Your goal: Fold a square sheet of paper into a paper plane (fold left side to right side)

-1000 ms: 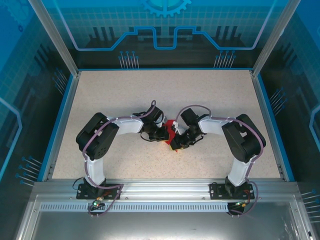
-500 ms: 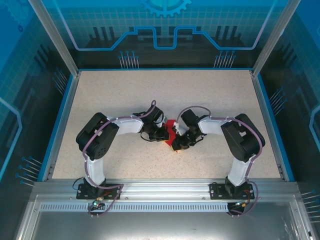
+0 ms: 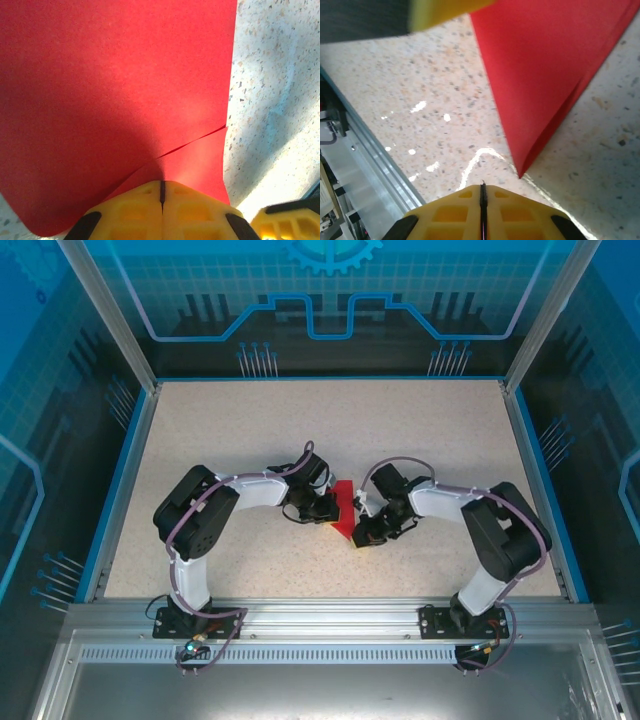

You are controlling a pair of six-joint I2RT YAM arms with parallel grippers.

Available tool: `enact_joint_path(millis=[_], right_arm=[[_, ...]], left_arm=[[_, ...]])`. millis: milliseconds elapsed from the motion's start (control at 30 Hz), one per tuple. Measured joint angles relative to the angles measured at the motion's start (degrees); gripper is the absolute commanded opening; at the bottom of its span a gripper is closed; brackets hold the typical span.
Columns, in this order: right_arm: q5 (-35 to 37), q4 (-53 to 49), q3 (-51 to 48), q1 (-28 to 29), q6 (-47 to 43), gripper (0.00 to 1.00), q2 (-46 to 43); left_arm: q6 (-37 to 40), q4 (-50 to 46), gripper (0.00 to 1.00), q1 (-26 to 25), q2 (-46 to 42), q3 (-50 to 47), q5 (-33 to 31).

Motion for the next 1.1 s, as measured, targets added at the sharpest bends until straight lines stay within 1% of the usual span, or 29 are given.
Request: enact_joint_path(millis=[167,400,467,567,633,767,933,1100], right_arm=[[-0.81,1.03,2.05,0.00,2.10,0.06,0.39],[2.54,2.69,4.68,0.00,4.48,0.02,6.45],[3.63,2.67,4.68,0.00,4.87,0.01,7.52],[3.93,2.67,4.74,-0.17,5.27,0.00,7.61],[3.96,2.67,4.74,-0.24,5.27,0.00,7.65],[3.93,2.75,4.55,-0.26,5.25,0.00,7.69],[3.91,2.84,4.50,-0.26,5.20,0.00,7.69],[3.91,2.84,4.50,-0.26,5.01,0.00,7.69]], left_arm=[[0.00,-0.04,0.05,0.00,0.00,0.04,0.00],[0.00,-0.09,0.06,0.00,0.04,0.13,0.00],[0.00,-0.35,0.08,-0.02,0.04,0.31,-0.04],[0.02,-0.76,0.13,-0.02,0.04,0.52,-0.28],[0.00,-0.96,0.14,-0.02,-0.09,0.52,-0.52],[0.00,-1.90,0.12,-0.31,-2.43,0.48,-1.68],[-0.20,-1.31,0.08,-1.66,-8.59,-0.79,-2.14],[-1.38,0.07,0.06,-4.33,-9.40,-2.58,-2.10]])
